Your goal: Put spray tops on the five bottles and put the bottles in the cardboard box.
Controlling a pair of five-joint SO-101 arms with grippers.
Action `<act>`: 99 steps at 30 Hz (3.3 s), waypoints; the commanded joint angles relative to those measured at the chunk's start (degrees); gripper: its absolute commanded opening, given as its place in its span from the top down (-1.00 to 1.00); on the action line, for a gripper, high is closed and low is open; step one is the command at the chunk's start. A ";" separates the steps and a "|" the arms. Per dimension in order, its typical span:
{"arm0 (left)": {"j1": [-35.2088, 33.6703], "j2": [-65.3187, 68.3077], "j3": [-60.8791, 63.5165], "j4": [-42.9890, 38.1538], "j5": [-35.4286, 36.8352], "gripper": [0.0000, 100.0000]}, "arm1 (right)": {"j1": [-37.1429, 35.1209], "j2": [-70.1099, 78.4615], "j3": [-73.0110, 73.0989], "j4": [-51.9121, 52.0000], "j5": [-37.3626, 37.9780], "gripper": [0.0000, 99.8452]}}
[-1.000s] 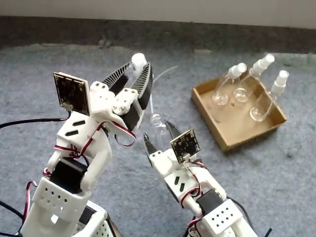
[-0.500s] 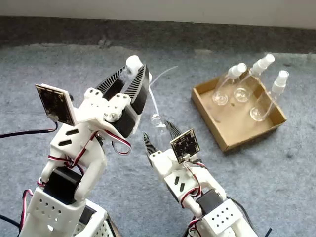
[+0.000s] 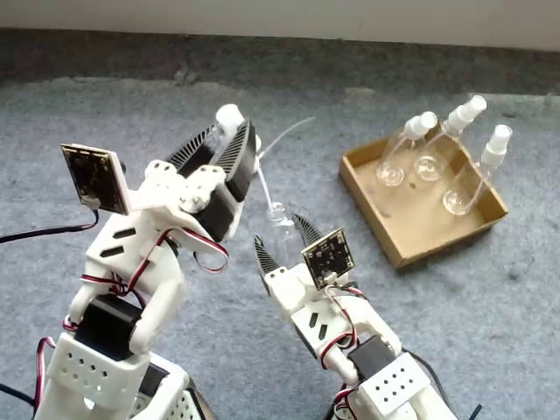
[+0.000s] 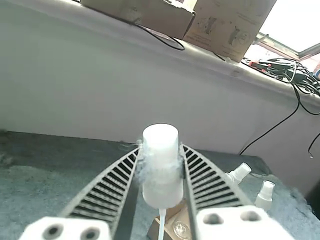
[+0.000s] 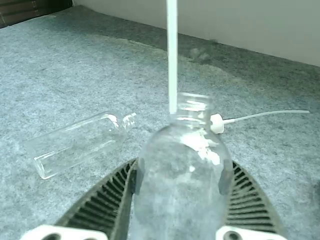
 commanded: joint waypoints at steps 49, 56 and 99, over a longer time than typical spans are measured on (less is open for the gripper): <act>3.82 -0.84 24.66 -9.85 0.53 0.97 | 2.59 -0.84 6.64 0.13 11.08 0.61; 7.60 -0.92 26.59 -9.85 0.62 0.97 | 2.59 -0.84 7.08 0.04 13.19 0.61; 10.33 -25.19 34.51 0.97 -4.04 0.96 | 2.68 -0.84 6.99 0.48 20.04 0.61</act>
